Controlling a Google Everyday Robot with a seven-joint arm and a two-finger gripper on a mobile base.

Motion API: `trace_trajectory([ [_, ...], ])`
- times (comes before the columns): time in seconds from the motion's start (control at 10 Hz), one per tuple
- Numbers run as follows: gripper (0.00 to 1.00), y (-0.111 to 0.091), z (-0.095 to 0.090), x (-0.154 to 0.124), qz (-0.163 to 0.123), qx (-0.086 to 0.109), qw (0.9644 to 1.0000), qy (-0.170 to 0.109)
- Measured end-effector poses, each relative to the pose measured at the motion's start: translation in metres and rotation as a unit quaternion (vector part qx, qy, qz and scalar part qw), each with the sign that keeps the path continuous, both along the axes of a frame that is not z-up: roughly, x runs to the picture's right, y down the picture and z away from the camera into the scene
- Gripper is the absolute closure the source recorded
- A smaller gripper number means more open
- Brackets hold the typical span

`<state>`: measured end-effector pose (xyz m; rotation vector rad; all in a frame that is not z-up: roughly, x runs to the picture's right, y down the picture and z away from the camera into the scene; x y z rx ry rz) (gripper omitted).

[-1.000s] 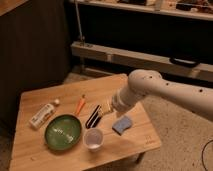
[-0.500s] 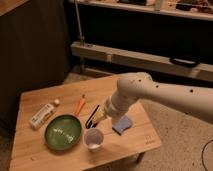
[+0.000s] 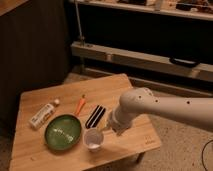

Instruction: Pick up the ceramic cup

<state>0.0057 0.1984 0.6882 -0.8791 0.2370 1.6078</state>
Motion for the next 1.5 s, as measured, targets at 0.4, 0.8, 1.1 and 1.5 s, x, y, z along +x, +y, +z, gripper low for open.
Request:
trace_trajectory([
  [0.4, 0.35, -0.014, -0.024, -0.011, -0.014, 0.024, 0.9995, -0.014],
  [0.8, 0.35, 0.005, -0.019, -0.022, -0.016, 0.053, 0.9983, -0.019],
  [1.1, 0.35, 0.011, -0.005, -0.033, -0.029, 0.056, 0.9975, -0.032],
  [1.5, 0.35, 0.029, 0.027, -0.047, -0.060, 0.030, 0.9975, -0.022],
])
